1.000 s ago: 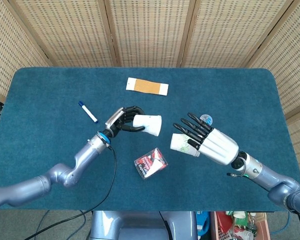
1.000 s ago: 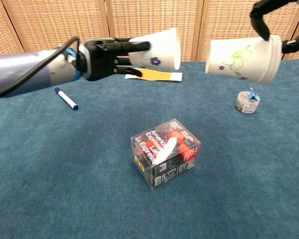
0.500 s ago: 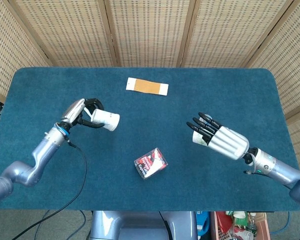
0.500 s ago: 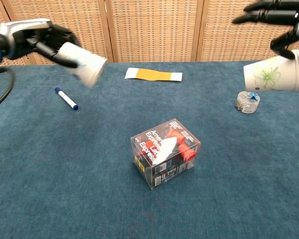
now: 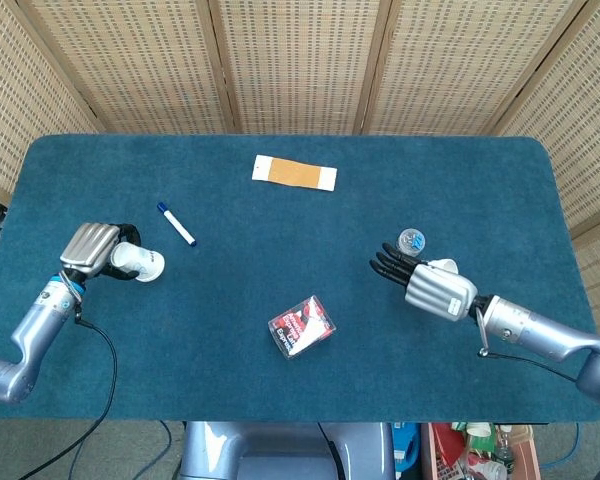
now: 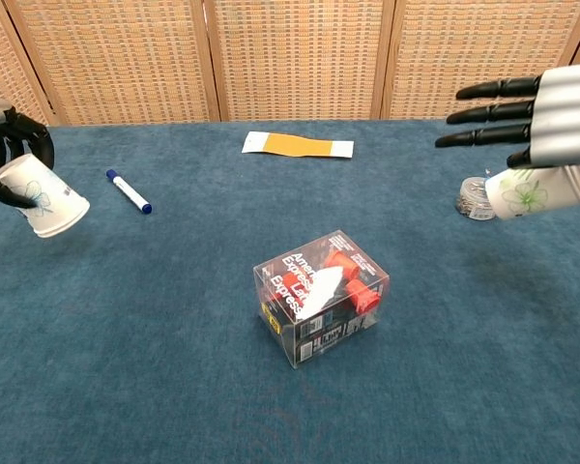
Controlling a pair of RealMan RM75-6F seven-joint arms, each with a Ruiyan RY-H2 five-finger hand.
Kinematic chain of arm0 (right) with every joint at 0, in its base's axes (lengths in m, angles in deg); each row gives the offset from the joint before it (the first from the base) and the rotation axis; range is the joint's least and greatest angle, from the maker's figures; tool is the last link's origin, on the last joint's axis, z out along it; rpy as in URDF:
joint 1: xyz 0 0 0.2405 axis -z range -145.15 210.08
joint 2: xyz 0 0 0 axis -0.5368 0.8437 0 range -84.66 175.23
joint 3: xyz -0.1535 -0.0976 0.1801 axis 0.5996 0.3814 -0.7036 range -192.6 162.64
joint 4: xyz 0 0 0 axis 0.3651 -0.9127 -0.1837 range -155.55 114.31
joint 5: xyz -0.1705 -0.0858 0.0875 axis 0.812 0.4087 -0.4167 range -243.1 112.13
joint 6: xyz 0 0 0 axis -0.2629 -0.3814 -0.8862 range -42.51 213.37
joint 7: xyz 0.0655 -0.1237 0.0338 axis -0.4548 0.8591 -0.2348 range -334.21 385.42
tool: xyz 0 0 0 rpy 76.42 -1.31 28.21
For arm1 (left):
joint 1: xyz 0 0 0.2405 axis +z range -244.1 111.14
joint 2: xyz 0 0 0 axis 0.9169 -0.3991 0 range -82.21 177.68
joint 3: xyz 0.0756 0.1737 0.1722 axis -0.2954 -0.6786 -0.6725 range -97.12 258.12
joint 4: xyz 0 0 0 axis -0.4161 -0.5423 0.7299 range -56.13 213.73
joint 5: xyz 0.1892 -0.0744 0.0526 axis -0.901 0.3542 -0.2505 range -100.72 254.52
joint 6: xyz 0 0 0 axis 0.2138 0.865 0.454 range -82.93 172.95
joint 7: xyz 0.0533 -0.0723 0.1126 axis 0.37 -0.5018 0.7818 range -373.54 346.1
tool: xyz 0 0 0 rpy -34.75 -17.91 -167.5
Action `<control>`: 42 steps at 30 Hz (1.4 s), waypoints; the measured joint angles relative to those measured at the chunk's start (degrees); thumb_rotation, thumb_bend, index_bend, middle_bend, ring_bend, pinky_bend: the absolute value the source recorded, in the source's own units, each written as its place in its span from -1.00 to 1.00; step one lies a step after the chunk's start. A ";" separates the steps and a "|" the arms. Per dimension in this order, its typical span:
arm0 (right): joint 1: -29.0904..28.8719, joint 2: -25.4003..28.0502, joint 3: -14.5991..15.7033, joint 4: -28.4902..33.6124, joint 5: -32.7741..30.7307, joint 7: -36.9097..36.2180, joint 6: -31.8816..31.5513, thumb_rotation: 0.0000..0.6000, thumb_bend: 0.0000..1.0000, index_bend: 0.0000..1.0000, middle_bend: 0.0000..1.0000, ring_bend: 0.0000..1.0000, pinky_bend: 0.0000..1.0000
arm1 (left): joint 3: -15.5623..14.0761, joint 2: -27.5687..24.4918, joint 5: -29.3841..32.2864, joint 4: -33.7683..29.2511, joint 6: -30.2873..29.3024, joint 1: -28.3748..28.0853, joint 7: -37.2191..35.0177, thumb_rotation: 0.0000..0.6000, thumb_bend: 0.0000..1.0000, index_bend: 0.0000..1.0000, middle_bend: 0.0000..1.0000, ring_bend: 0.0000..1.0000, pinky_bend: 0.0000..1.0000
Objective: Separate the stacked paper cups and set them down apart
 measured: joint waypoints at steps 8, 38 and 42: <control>-1.14 -1.97 -0.69 1.93 -0.89 7.00 5.78 1.00 -0.95 -0.83 -1.00 -1.00 -0.99 | -0.67 0.16 2.34 -1.97 1.60 0.44 1.94 1.00 -0.74 -1.00 -1.00 -1.00 -0.55; 25.30 -3.71 -8.38 19.88 -23.99 -11.78 -26.38 1.00 -1.00 -1.00 -1.00 -1.00 -1.00 | -1.91 -11.36 1.83 -28.44 -28.39 16.49 14.60 1.00 -0.80 -1.00 -1.00 -1.00 -1.00; 29.74 -5.21 -7.22 20.21 -27.28 -14.61 -27.53 1.00 -1.00 -1.00 -1.00 -1.00 -1.00 | -3.39 -9.03 0.70 -28.32 -34.81 20.81 17.35 1.00 -0.80 -1.00 -1.00 -1.00 -1.00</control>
